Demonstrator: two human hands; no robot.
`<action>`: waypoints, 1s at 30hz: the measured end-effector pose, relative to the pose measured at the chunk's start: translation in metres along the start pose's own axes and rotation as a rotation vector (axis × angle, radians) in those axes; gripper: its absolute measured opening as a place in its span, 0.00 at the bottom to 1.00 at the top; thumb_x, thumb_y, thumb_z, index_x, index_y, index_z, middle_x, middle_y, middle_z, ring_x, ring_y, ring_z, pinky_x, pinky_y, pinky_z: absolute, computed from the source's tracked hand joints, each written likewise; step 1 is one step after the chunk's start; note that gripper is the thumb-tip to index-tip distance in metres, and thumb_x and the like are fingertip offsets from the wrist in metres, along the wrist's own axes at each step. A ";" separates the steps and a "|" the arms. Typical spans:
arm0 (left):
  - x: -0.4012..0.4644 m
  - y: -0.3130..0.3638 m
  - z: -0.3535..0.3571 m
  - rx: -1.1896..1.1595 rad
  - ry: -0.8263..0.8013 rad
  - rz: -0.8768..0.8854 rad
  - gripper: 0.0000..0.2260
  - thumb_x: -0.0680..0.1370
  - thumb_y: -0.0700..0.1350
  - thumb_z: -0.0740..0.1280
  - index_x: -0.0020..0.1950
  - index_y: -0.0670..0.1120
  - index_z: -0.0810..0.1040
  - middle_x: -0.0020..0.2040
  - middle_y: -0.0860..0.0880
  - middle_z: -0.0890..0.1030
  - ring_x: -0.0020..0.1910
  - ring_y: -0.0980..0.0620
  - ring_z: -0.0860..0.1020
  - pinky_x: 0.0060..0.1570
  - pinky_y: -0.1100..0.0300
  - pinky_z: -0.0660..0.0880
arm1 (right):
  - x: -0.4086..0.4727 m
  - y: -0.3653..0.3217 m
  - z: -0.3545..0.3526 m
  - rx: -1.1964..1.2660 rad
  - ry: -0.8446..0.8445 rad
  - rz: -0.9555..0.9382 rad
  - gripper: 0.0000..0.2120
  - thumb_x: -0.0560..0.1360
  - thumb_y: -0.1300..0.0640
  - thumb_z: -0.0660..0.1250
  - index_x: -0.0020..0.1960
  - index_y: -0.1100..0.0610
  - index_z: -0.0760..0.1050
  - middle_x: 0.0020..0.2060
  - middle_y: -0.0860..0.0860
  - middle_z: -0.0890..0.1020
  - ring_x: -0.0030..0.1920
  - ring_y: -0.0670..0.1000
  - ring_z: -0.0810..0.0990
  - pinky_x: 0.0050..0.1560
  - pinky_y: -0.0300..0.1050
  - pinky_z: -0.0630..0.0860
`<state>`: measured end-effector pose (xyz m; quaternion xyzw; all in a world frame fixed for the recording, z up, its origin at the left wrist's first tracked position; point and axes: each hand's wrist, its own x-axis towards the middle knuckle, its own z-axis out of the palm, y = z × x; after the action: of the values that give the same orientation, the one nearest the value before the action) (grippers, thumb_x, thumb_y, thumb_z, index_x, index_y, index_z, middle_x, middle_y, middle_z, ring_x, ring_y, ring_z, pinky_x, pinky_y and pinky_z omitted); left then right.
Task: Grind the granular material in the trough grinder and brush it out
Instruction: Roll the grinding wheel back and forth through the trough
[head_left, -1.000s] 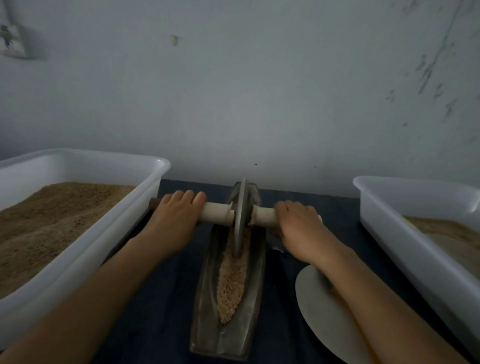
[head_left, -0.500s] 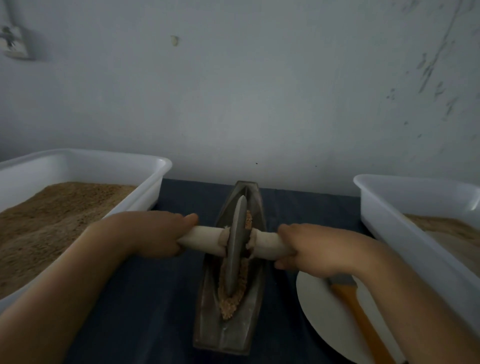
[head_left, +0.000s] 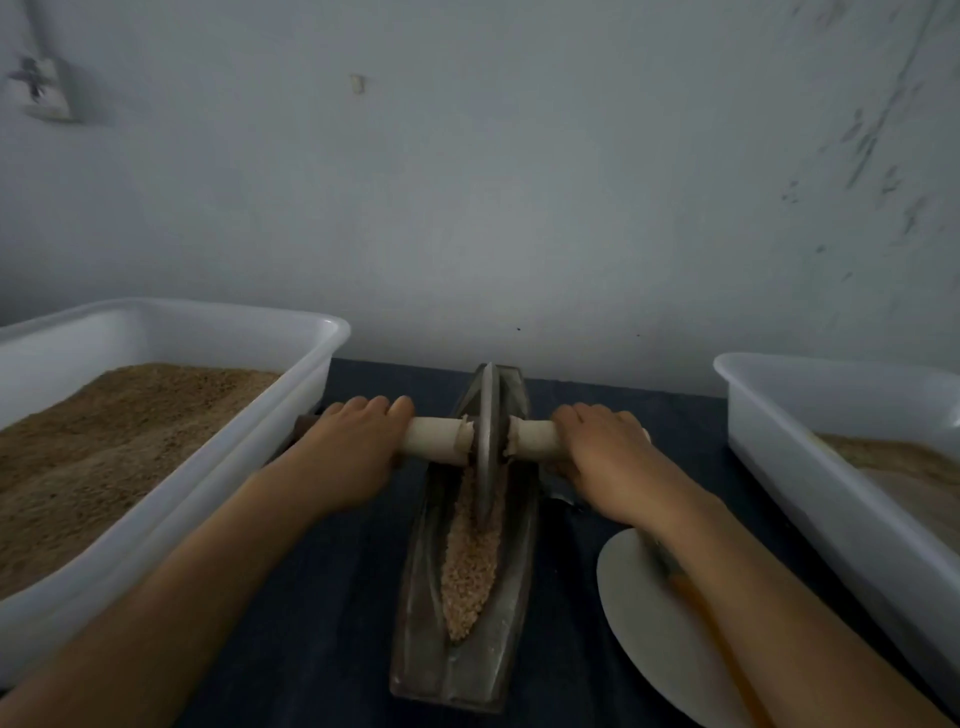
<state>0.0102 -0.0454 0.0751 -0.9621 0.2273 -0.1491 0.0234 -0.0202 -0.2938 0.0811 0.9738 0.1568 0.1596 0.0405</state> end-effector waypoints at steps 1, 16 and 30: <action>0.000 0.001 0.002 0.009 0.025 -0.008 0.15 0.78 0.51 0.62 0.62 0.50 0.64 0.58 0.50 0.73 0.57 0.50 0.72 0.57 0.57 0.68 | 0.001 0.001 0.003 -0.010 0.022 0.003 0.15 0.76 0.52 0.62 0.60 0.56 0.67 0.55 0.52 0.73 0.54 0.53 0.71 0.45 0.45 0.57; -0.006 0.001 -0.012 0.025 -0.093 0.019 0.17 0.78 0.51 0.62 0.64 0.51 0.62 0.60 0.52 0.72 0.58 0.54 0.72 0.58 0.59 0.68 | -0.007 -0.009 -0.017 0.030 -0.202 0.015 0.13 0.78 0.51 0.60 0.59 0.57 0.66 0.56 0.54 0.73 0.54 0.54 0.71 0.45 0.44 0.58; -0.017 -0.001 -0.044 -0.161 -0.495 0.079 0.11 0.79 0.48 0.62 0.56 0.55 0.61 0.49 0.56 0.70 0.49 0.57 0.72 0.50 0.63 0.67 | -0.016 -0.017 -0.053 0.163 -0.498 -0.022 0.12 0.78 0.48 0.62 0.44 0.52 0.61 0.43 0.47 0.69 0.41 0.46 0.69 0.35 0.38 0.62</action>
<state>-0.0169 -0.0362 0.1125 -0.9584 0.2630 0.1107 0.0074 -0.0563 -0.2809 0.1240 0.9814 0.1650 -0.0985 0.0010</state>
